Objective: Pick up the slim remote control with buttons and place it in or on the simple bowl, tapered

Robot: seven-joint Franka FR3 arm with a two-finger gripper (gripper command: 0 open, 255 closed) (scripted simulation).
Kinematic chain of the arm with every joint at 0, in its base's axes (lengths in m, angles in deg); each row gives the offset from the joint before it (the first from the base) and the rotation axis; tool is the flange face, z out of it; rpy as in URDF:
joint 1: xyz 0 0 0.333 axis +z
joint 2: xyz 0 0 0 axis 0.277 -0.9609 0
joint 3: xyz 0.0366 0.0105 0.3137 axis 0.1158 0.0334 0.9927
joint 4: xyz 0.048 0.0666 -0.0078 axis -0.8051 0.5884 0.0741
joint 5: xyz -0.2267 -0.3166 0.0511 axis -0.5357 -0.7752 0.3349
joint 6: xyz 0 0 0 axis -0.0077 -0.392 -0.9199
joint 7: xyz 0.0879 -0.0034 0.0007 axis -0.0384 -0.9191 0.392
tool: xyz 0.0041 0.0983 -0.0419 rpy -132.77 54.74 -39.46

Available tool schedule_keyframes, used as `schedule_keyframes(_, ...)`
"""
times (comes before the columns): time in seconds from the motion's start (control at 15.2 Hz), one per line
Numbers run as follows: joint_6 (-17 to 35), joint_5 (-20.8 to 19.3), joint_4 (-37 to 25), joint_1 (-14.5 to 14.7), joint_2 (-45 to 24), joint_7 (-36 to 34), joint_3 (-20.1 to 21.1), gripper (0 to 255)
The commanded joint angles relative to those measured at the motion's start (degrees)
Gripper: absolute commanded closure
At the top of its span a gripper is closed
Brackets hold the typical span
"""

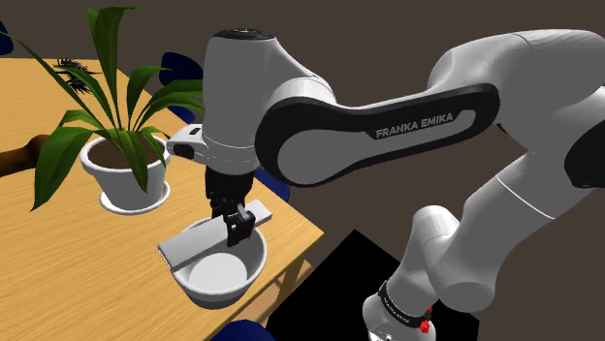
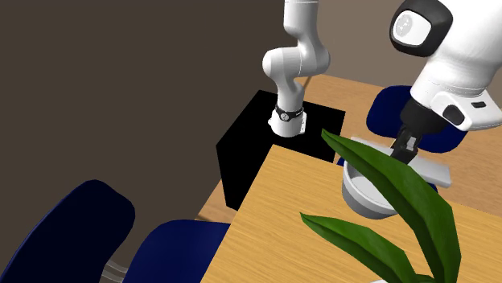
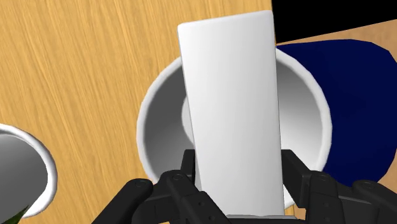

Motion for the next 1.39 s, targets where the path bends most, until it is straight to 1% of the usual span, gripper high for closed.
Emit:
schedule_keyframes(0.0,1.52,-0.03,1.16,0.04,-0.32,-0.13,0.1,255)
schedule_keyframes(0.46,7.35,-0.29,5.23,0.05,-2.11,-0.43,0.34,255)
schedule_keyframes(0.99,7.35,-0.3,5.23,0.06,-2.11,-0.43,0.33,255)
schedule_keyframes(1.06,7.34,-0.3,5.19,0.05,-2.14,-0.42,0.32,0)
schedule_keyframes(1.32,7.36,-0.28,5.31,0.06,-2.03,-0.41,0.32,0)
